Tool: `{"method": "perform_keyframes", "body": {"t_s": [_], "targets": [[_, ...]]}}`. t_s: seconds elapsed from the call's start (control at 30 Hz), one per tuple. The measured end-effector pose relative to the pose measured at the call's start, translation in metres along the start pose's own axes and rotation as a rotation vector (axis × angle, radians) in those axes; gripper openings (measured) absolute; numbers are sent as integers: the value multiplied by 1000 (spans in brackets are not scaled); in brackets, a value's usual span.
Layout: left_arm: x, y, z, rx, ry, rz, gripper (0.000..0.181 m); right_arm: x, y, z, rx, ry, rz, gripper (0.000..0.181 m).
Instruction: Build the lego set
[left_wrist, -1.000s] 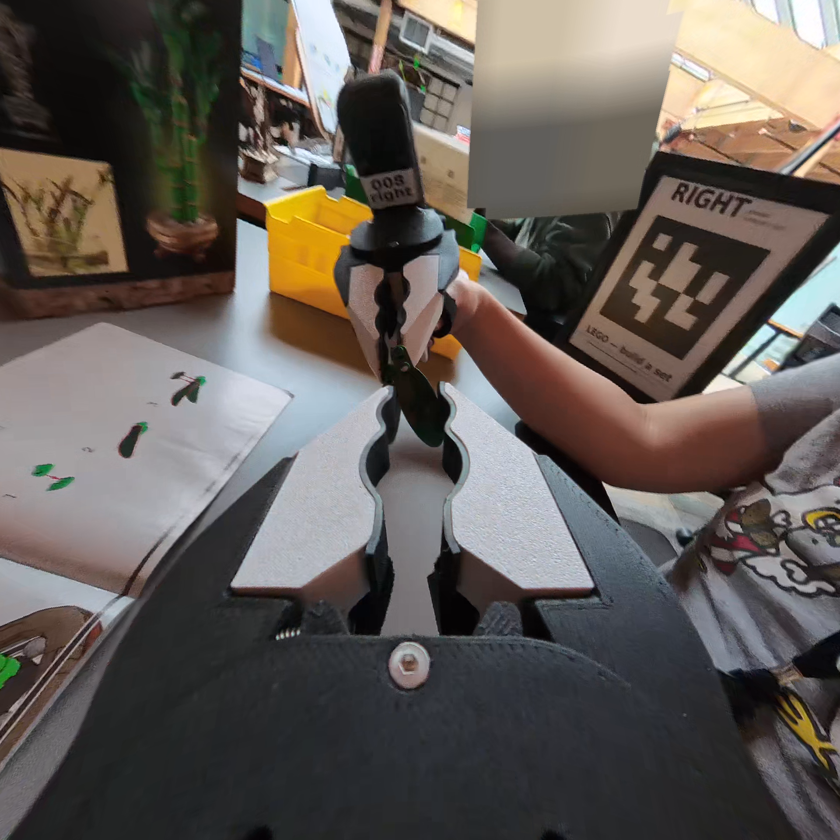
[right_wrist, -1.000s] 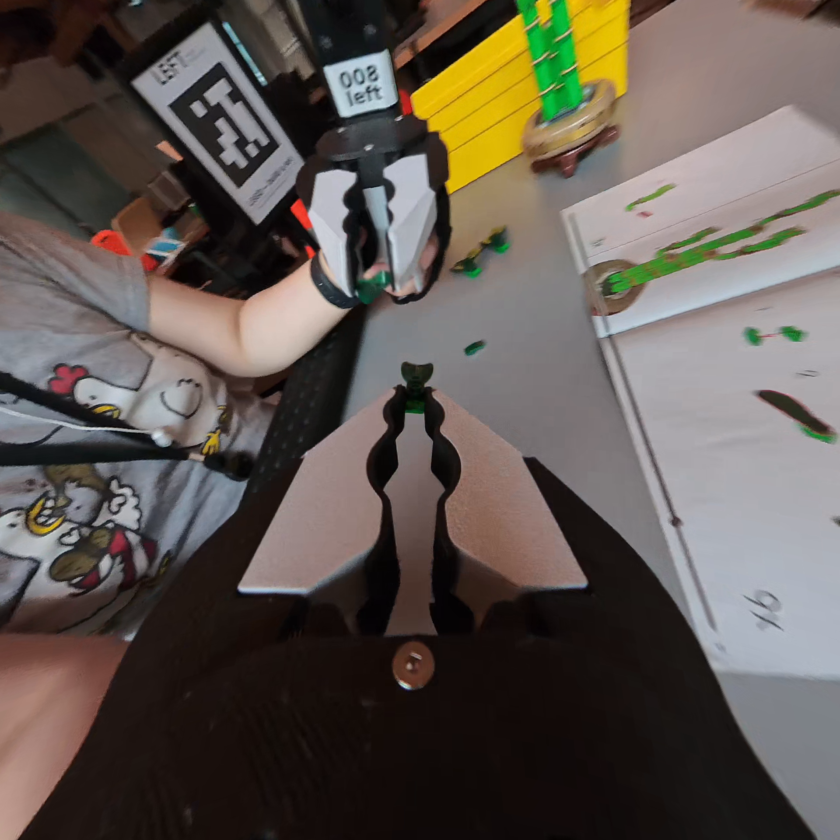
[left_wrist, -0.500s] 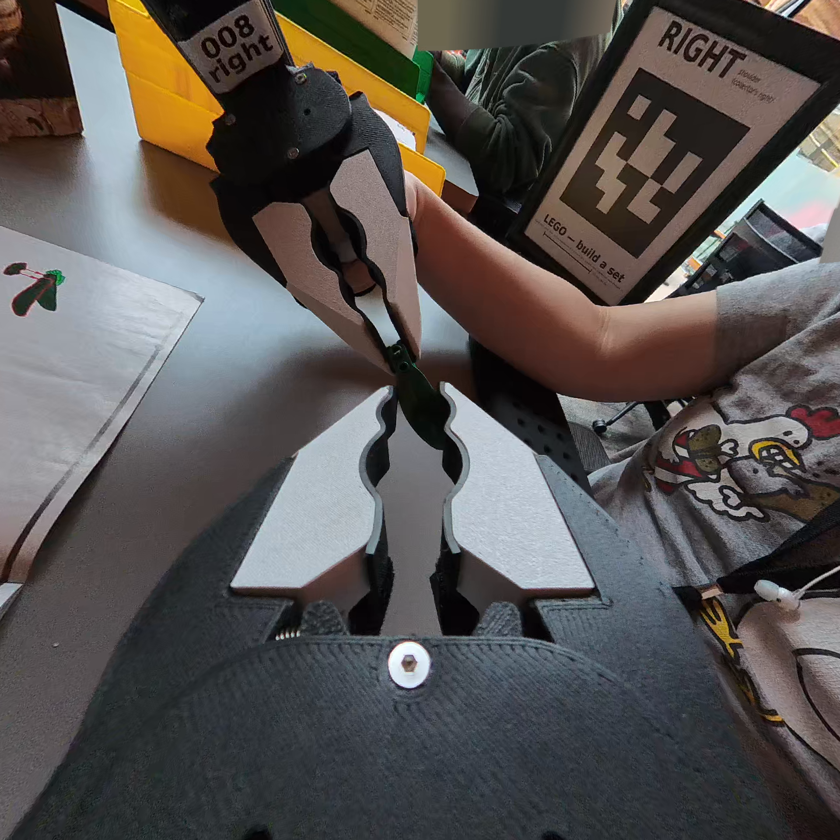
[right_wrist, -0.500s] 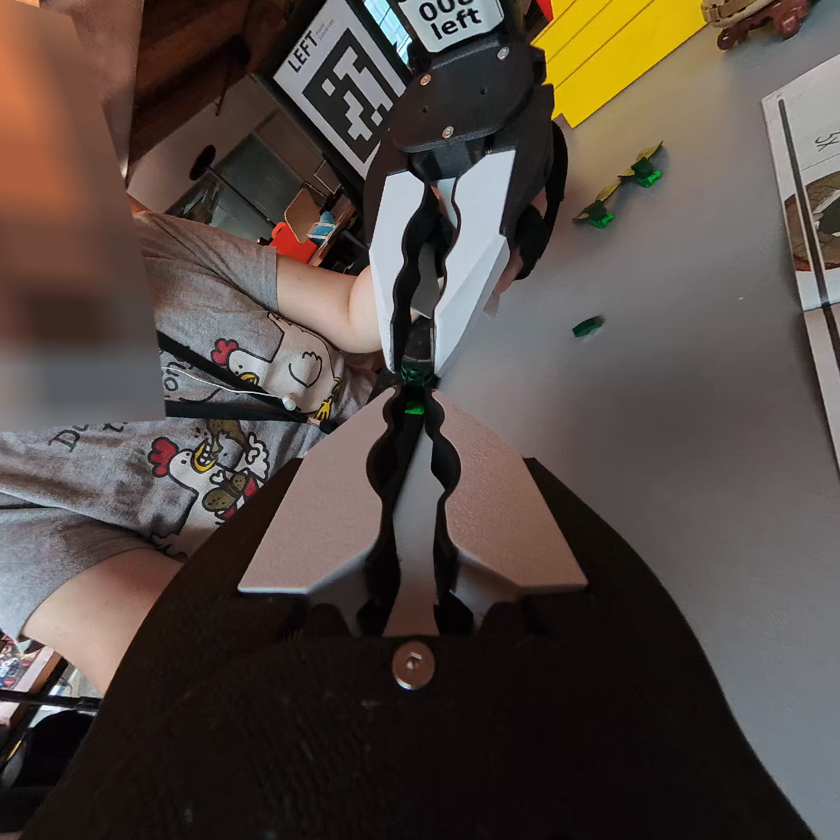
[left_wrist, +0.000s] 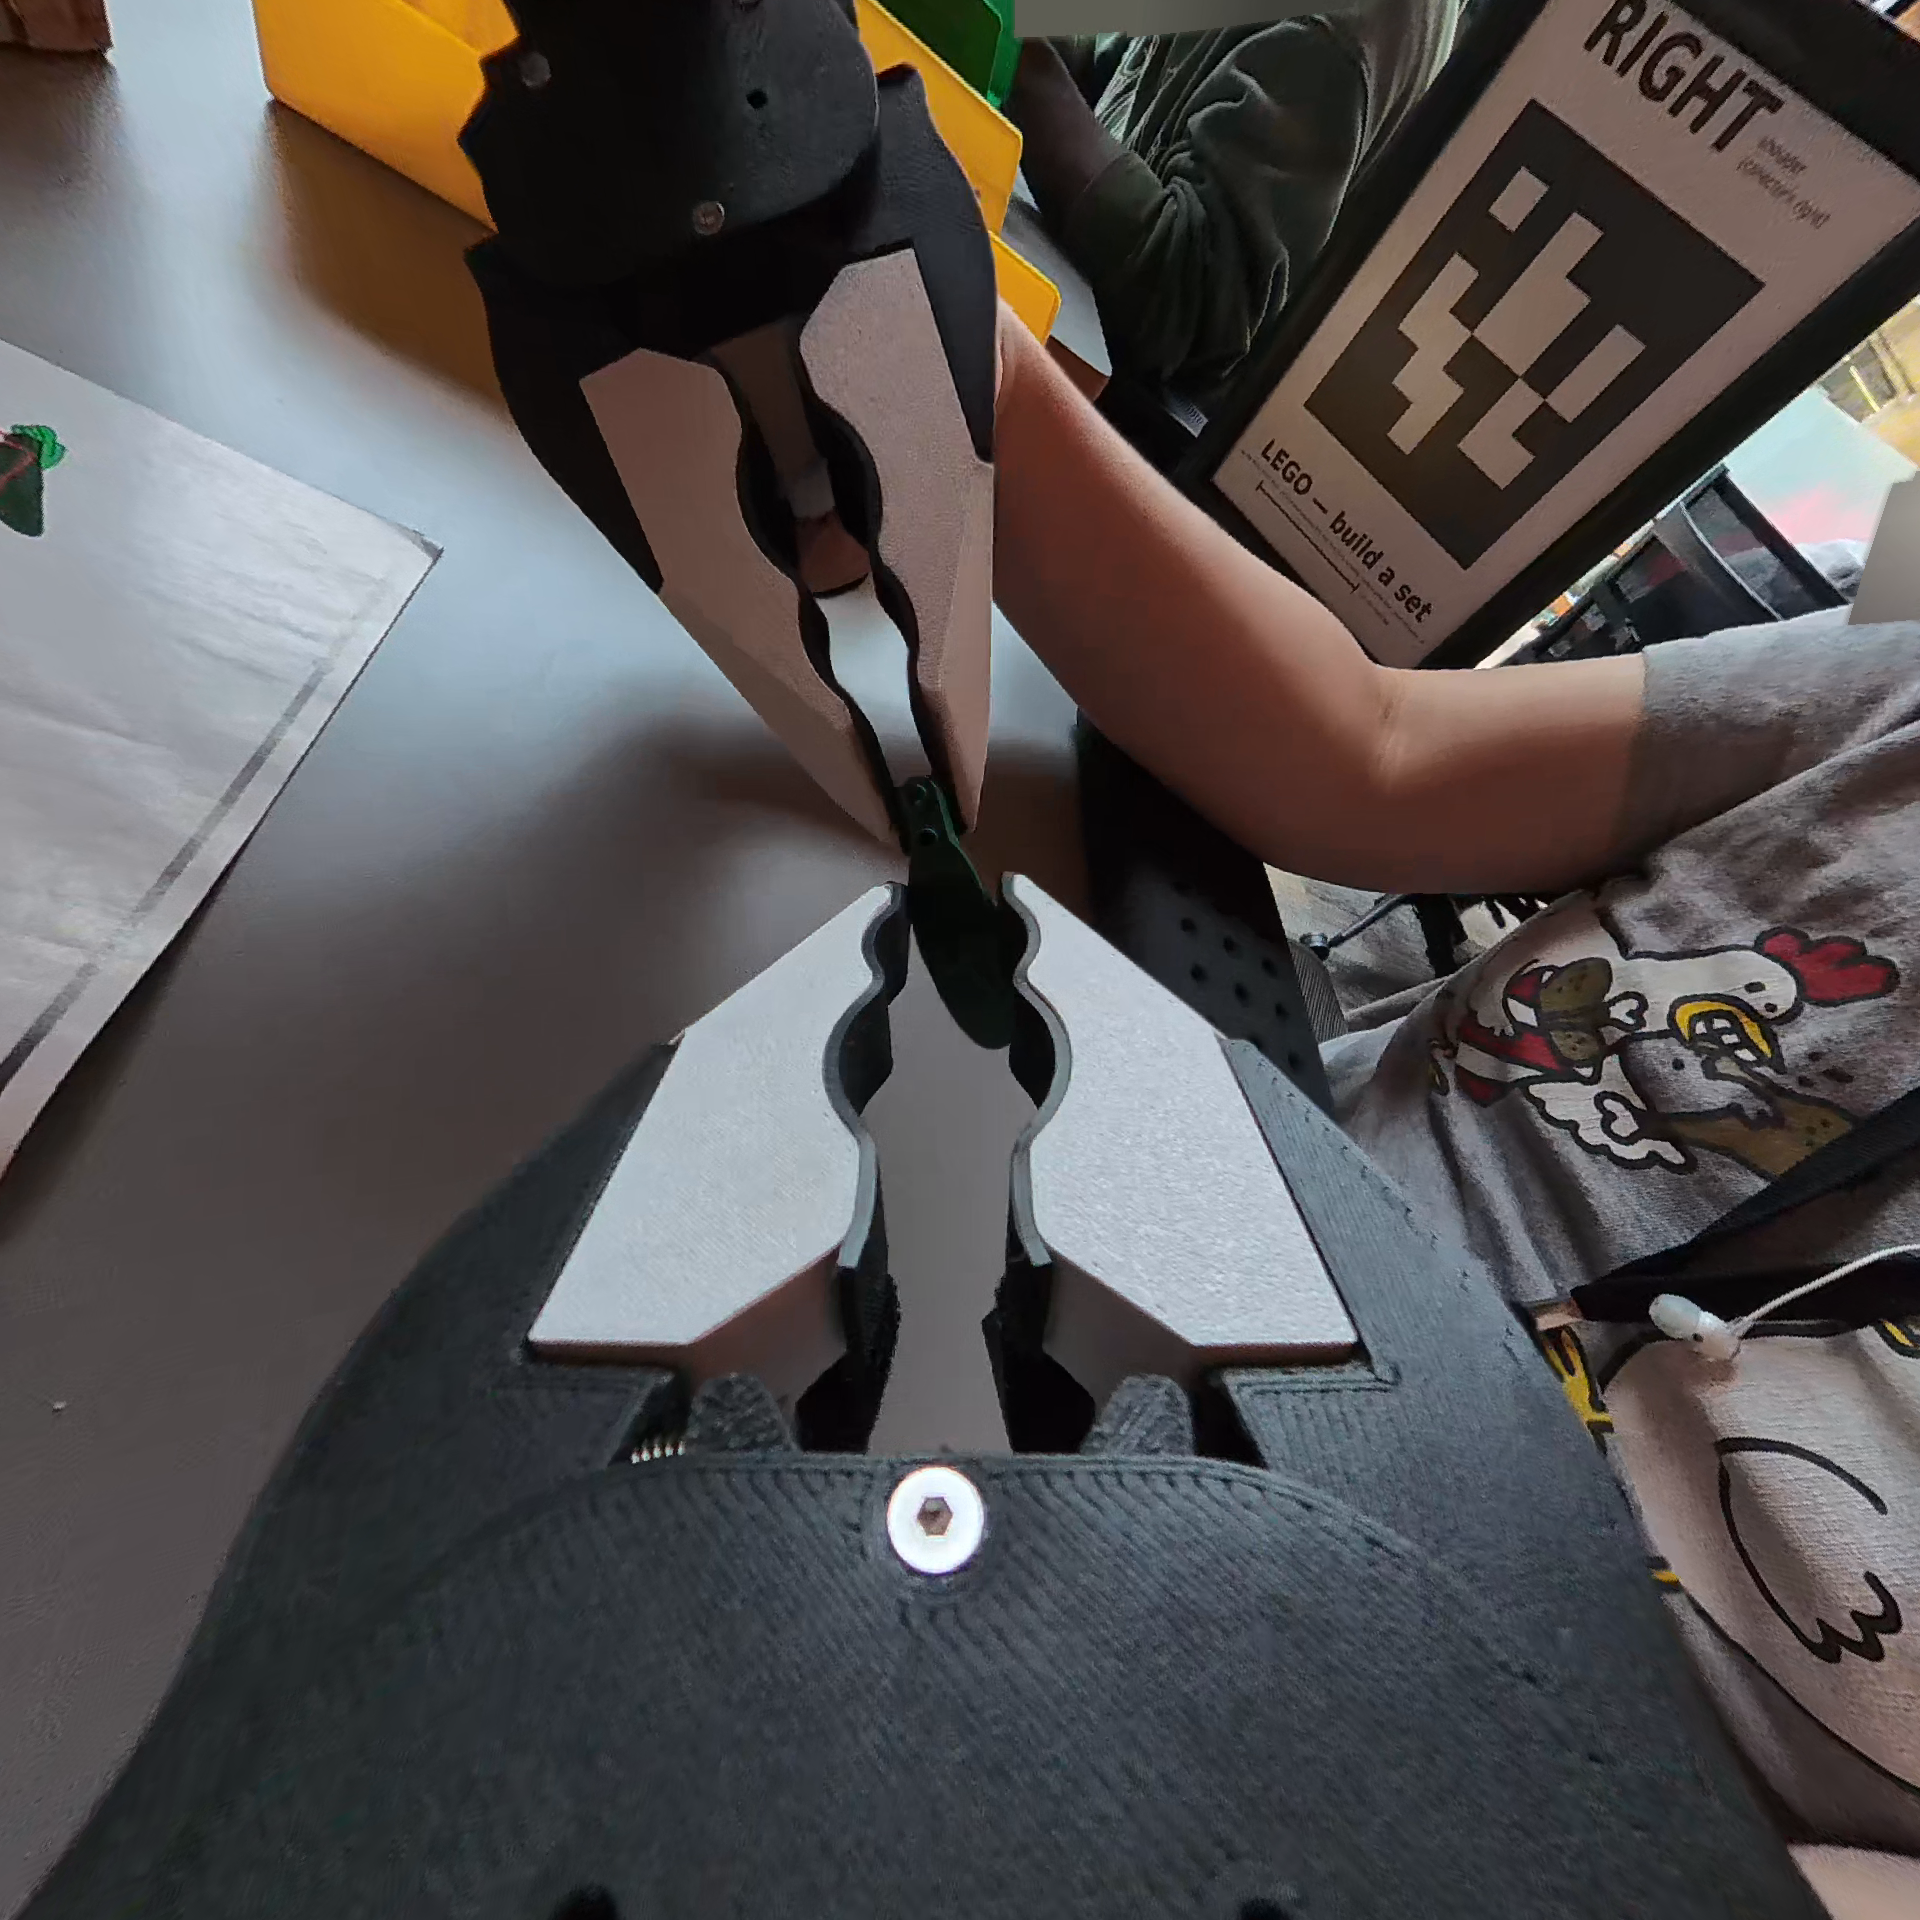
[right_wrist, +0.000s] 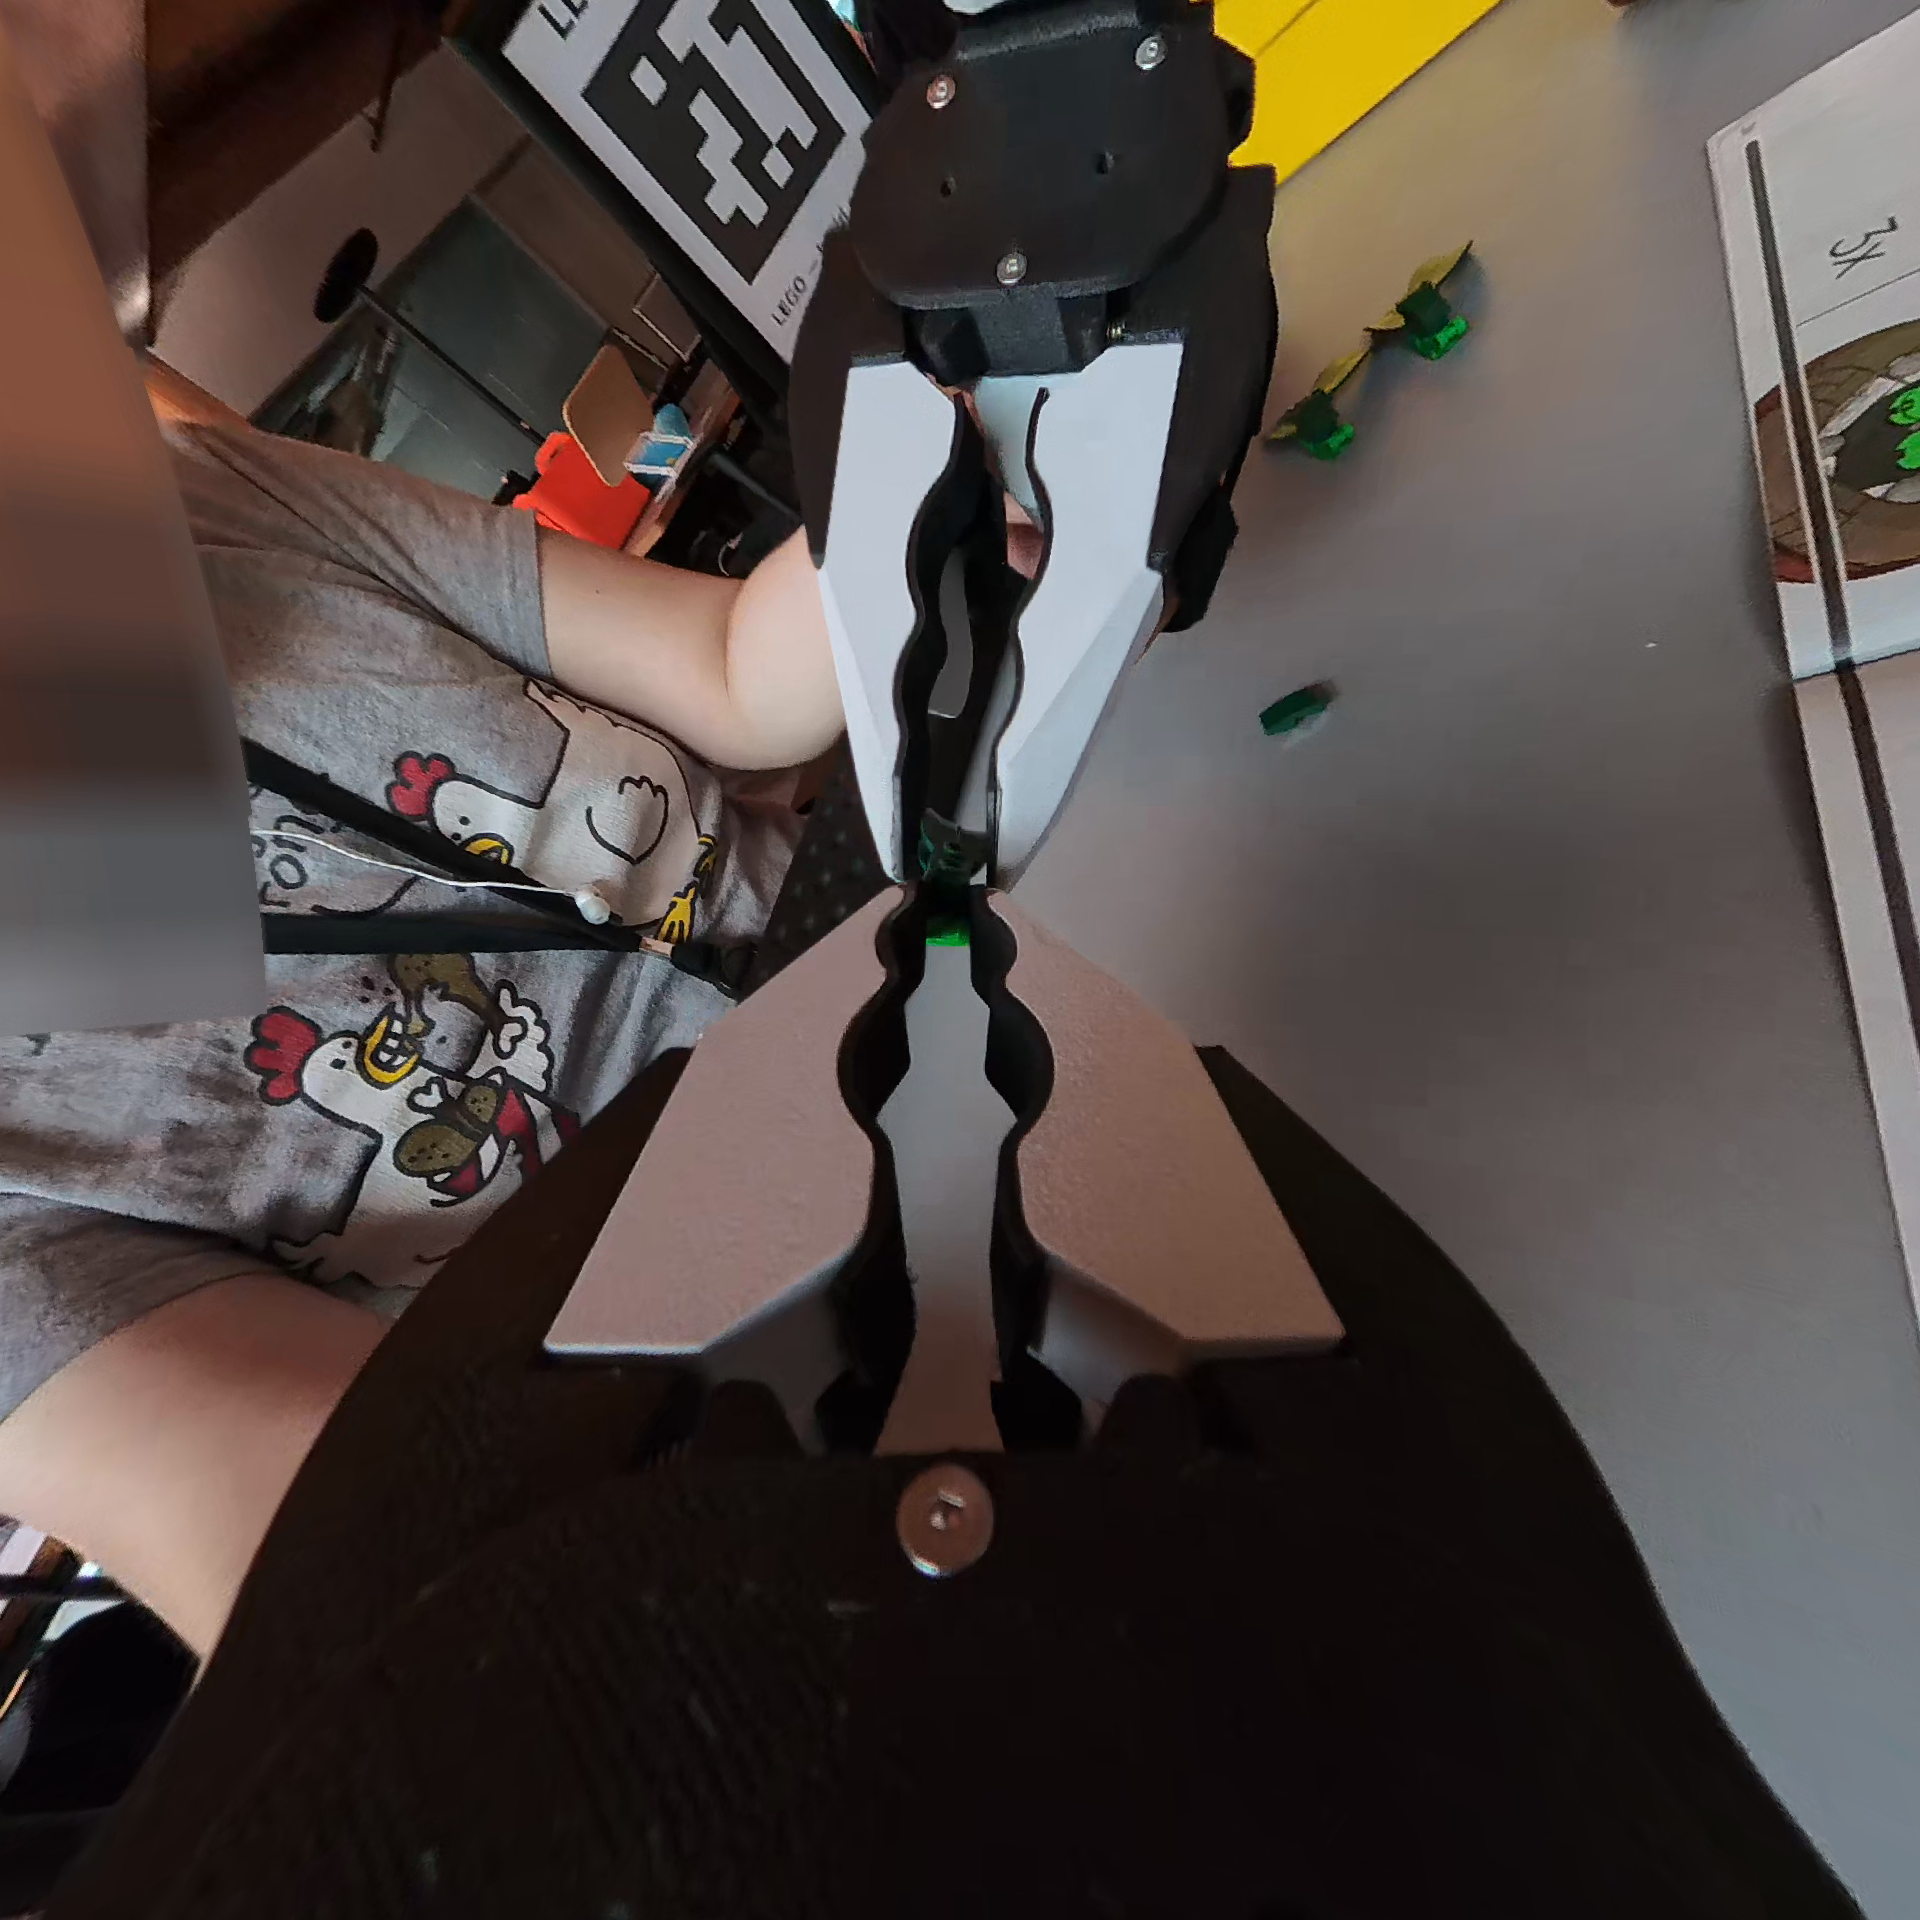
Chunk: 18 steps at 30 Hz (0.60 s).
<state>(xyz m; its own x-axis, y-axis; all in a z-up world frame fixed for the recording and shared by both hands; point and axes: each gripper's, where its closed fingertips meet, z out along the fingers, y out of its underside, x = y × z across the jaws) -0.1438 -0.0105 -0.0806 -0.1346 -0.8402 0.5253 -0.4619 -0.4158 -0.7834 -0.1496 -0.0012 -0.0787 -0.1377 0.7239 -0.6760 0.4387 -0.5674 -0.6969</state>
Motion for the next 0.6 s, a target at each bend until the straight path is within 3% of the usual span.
{"method": "perform_keyframes", "body": {"t_s": [0.6], "targets": [[-5,1,1,-22,-81,79,13,5,0,-1,-17,82,22,6]]}}
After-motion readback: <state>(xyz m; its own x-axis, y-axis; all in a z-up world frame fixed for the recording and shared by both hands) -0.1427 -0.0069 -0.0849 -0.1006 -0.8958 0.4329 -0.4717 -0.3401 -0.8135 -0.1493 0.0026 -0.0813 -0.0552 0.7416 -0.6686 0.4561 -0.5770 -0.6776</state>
